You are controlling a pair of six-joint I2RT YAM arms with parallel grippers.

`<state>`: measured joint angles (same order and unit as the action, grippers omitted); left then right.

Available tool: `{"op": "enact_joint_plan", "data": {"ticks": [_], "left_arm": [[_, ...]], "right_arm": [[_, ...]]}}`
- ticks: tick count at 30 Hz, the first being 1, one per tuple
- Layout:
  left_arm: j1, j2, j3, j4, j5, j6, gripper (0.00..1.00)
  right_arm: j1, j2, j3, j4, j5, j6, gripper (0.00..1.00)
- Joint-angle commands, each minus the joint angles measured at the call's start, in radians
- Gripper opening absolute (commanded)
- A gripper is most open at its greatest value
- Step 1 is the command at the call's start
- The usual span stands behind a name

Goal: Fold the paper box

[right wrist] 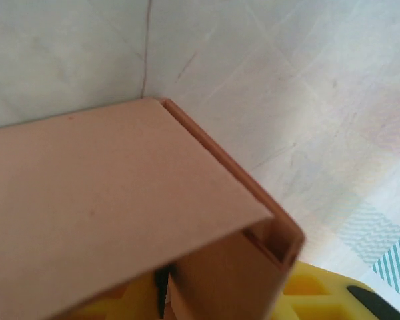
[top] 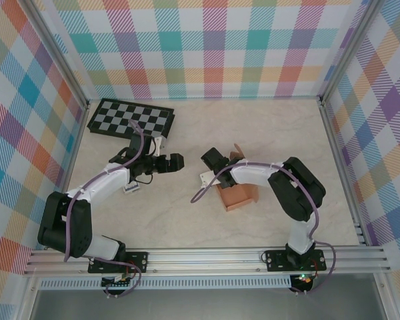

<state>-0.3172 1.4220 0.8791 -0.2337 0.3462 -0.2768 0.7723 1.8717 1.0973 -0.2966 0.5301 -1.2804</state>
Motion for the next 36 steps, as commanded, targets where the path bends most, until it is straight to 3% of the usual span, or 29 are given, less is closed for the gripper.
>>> {"op": "enact_joint_plan", "data": {"ticks": [1,8,17,25,28,29,31,32,34,36], "left_arm": [[0.010,-0.030,-0.007,0.016,-0.003,-0.016,1.00],[0.010,-0.029,-0.016,0.032,0.027,-0.021,1.00],[0.010,-0.019,-0.041,0.100,0.105,-0.020,1.00],[0.004,0.075,0.011,0.152,0.210,-0.006,0.99],[-0.011,0.122,0.043,0.162,0.230,-0.010,0.98],[-0.020,0.140,0.055,0.164,0.231,-0.010,0.98],[-0.040,0.173,0.078,0.161,0.234,-0.004,0.97],[-0.050,0.190,0.092,0.159,0.241,0.002,0.95],[-0.068,0.222,0.122,0.150,0.257,0.017,0.93],[-0.084,0.246,0.157,0.129,0.253,0.040,0.93]], "right_arm": [[0.003,-0.037,-0.033,-0.010,-0.062,-0.031,0.42],[-0.010,-0.081,0.071,-0.202,-0.154,-0.025,0.47],[-0.015,-0.112,0.135,-0.330,-0.154,-0.035,0.48],[0.034,-0.262,0.299,-0.537,-0.320,0.160,0.48],[0.103,-0.343,0.333,-0.484,-0.356,0.378,0.55],[0.130,-0.376,0.330,-0.432,-0.342,0.493,0.99],[0.170,-0.417,0.355,-0.401,-0.274,0.783,1.00],[0.184,-0.427,0.387,-0.429,-0.179,0.985,1.00],[0.194,-0.442,0.441,-0.562,-0.009,1.444,1.00],[0.194,-0.473,0.463,-0.733,0.020,1.919,1.00]]}}
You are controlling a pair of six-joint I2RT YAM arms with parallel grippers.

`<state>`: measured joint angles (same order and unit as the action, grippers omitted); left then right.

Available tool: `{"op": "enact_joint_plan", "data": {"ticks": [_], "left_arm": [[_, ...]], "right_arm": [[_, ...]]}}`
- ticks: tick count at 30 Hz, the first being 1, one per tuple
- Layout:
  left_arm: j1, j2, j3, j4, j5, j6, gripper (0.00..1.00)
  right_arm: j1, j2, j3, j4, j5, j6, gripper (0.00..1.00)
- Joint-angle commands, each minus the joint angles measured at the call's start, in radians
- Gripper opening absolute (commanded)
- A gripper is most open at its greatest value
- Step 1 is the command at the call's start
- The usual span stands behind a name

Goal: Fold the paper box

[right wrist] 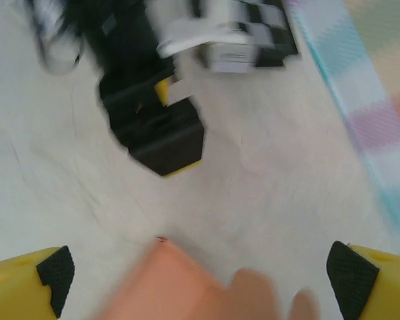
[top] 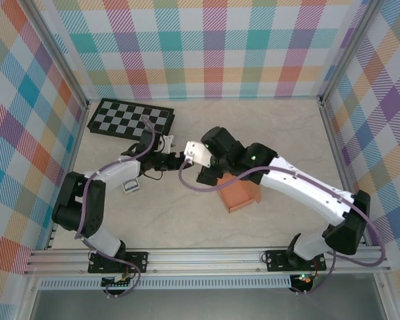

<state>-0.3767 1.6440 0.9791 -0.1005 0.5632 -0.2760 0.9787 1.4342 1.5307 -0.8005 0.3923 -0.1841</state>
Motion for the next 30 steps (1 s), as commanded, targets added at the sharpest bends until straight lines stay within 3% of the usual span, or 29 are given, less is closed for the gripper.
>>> {"op": "enact_joint_plan", "data": {"ticks": [1,3,6,8,11,15,18,21,25,30], "left_arm": [[-0.030,0.033,0.072,-0.013,0.035,0.050,0.93],[-0.039,0.051,0.103,-0.028,0.038,0.072,0.93],[-0.053,0.095,0.151,-0.037,0.058,0.105,0.93],[-0.056,0.128,0.179,-0.047,0.055,0.105,0.92],[-0.054,0.162,0.207,-0.071,0.022,0.085,0.92],[-0.053,0.171,0.210,-0.071,0.000,0.060,0.92],[-0.052,0.169,0.213,-0.082,-0.008,0.066,0.92],[-0.053,0.174,0.213,-0.087,-0.011,0.070,0.92],[-0.053,0.184,0.211,-0.087,-0.012,0.071,0.92],[-0.053,0.204,0.223,-0.089,-0.010,0.069,0.91]], "right_arm": [[-0.012,-0.056,0.013,-0.256,0.110,0.980,1.00],[-0.012,-0.128,-0.080,-0.240,-0.056,1.250,1.00],[0.003,-0.233,-0.355,-0.056,-0.196,1.633,0.99],[0.060,-0.174,-0.347,-0.180,-0.183,1.812,0.95],[0.155,0.002,-0.179,-0.466,-0.133,2.033,0.95],[0.252,0.061,-0.190,-0.427,-0.097,2.326,0.81],[0.253,0.058,-0.291,-0.296,-0.112,2.450,0.80],[0.249,0.068,-0.347,-0.296,-0.067,2.554,0.79],[0.216,0.060,-0.393,-0.323,-0.040,2.589,0.78],[0.137,0.029,-0.500,-0.229,-0.068,2.570,0.72]]}}
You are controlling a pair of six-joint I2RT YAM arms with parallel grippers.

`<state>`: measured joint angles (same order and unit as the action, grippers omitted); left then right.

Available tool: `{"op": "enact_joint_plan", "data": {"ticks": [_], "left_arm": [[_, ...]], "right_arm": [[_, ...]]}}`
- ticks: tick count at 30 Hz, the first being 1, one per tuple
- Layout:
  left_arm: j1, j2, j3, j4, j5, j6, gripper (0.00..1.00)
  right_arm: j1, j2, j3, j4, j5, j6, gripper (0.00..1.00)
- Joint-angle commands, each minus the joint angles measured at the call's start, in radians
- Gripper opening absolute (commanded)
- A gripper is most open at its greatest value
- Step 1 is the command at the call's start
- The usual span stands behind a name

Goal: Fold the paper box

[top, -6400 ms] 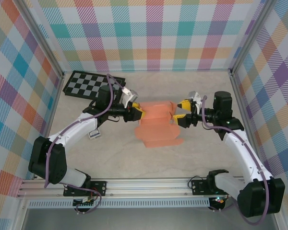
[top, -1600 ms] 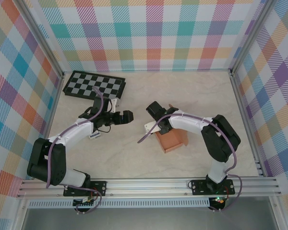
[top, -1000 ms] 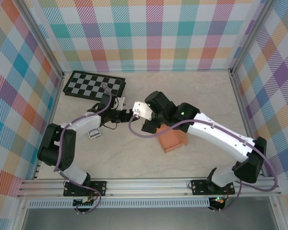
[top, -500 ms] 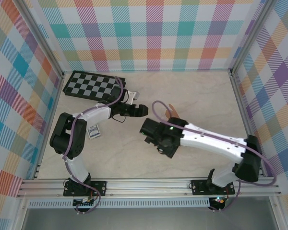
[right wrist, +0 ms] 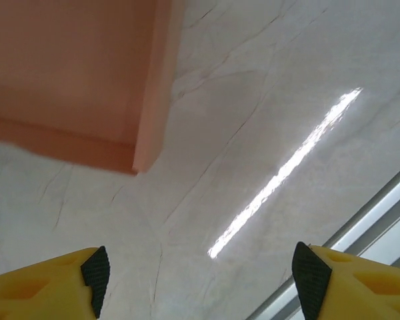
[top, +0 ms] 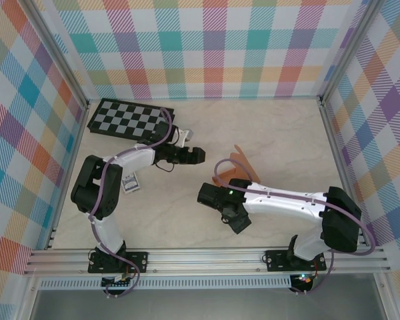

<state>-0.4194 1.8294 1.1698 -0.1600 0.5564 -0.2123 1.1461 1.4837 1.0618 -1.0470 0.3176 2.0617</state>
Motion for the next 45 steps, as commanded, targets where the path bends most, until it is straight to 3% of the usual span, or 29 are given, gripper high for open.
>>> {"op": "enact_joint_plan", "data": {"ticks": [1,12,16,22,26,29,32,34,37,39,41,43,45], "left_arm": [[-0.010,0.023,0.036,-0.030,0.000,0.005,0.90],[-0.010,0.042,0.036,-0.015,0.013,-0.014,0.90],[-0.010,0.035,0.024,-0.007,0.020,-0.026,0.90],[-0.010,-0.016,-0.018,0.007,0.034,-0.045,0.90],[-0.010,-0.075,-0.087,0.055,0.035,-0.080,0.89],[-0.028,-0.145,-0.185,0.176,-0.015,-0.180,0.85],[-0.083,-0.236,-0.235,0.194,-0.092,-0.156,0.86],[-0.099,-0.281,-0.254,0.208,-0.111,-0.138,0.87],[-0.101,-0.292,-0.264,0.210,-0.030,-0.102,0.86],[-0.102,-0.298,-0.226,0.063,0.017,0.034,0.85],[-0.104,-0.357,-0.263,0.004,-0.017,0.136,0.87],[-0.104,-0.431,-0.354,0.078,-0.028,0.164,0.89],[-0.109,-0.478,-0.451,0.250,0.028,0.148,0.89]], "right_arm": [[-0.041,-0.017,-0.035,0.016,0.007,0.319,0.70],[-0.101,0.020,-0.082,0.073,0.006,0.277,0.59],[-0.153,-0.002,-0.097,0.062,0.029,0.144,0.58],[-0.286,-0.089,-0.130,0.130,0.045,-0.268,0.58],[-0.387,-0.171,-0.177,0.249,0.085,-0.604,0.65],[-0.444,-0.214,-0.210,0.396,0.085,-0.951,0.76],[-0.473,-0.251,-0.210,0.466,-0.010,-1.181,0.76],[-0.492,-0.265,-0.179,0.400,-0.050,-1.222,0.76],[-0.513,-0.298,-0.167,0.296,-0.074,-1.207,0.72],[-0.538,-0.344,-0.210,0.286,-0.120,-1.190,0.72],[-0.562,-0.384,-0.253,0.278,-0.157,-1.175,0.71],[-0.573,-0.427,-0.297,0.264,-0.166,-1.154,0.69],[-0.583,-0.470,-0.345,0.262,-0.180,-1.129,0.65]]}}
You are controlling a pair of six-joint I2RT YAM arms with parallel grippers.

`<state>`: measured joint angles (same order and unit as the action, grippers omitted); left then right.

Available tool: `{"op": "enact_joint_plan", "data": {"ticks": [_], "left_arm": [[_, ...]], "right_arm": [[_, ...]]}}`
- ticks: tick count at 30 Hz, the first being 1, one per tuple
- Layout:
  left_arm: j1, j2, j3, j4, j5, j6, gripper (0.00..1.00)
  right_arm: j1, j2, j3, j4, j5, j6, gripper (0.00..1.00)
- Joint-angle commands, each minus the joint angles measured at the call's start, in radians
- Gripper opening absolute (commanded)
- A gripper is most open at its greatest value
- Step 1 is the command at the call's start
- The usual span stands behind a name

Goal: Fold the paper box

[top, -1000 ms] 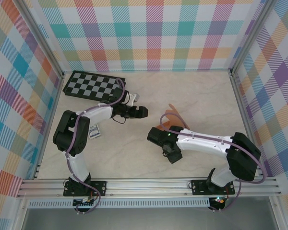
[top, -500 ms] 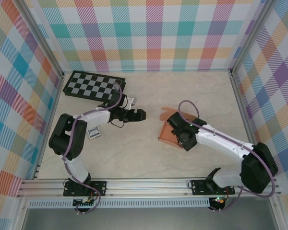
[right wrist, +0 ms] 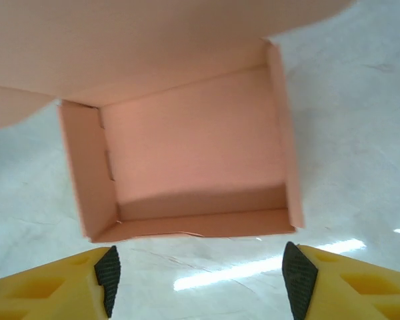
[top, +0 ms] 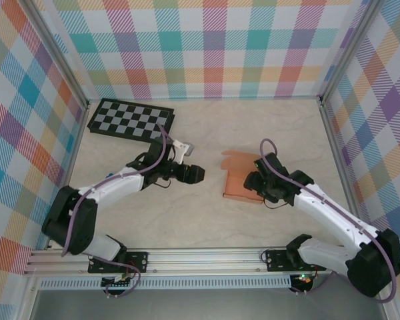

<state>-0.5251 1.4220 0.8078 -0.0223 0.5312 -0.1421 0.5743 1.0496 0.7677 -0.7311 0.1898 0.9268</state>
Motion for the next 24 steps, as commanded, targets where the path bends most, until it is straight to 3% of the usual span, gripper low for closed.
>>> {"op": "enact_joint_plan", "data": {"ticks": [1,5,9,17,24], "left_arm": [[-0.011,-0.075,-0.104,0.161,0.067,0.090,0.89],[-0.024,-0.001,-0.083,0.241,0.076,0.161,0.88],[-0.028,0.082,-0.098,0.407,0.131,0.177,0.86],[-0.063,0.168,-0.178,0.713,-0.006,0.134,0.85],[-0.095,0.150,-0.212,0.726,-0.088,0.147,0.83]], "right_arm": [[-0.017,-0.046,-0.066,-0.062,-0.054,0.015,0.64],[-0.067,-0.043,-0.105,-0.050,-0.042,-0.007,0.57],[-0.153,0.028,-0.123,0.115,-0.064,-0.097,0.52],[-0.190,0.217,-0.065,0.218,-0.049,-0.243,0.37],[-0.194,0.279,-0.075,0.267,-0.060,-0.308,0.26]]}}
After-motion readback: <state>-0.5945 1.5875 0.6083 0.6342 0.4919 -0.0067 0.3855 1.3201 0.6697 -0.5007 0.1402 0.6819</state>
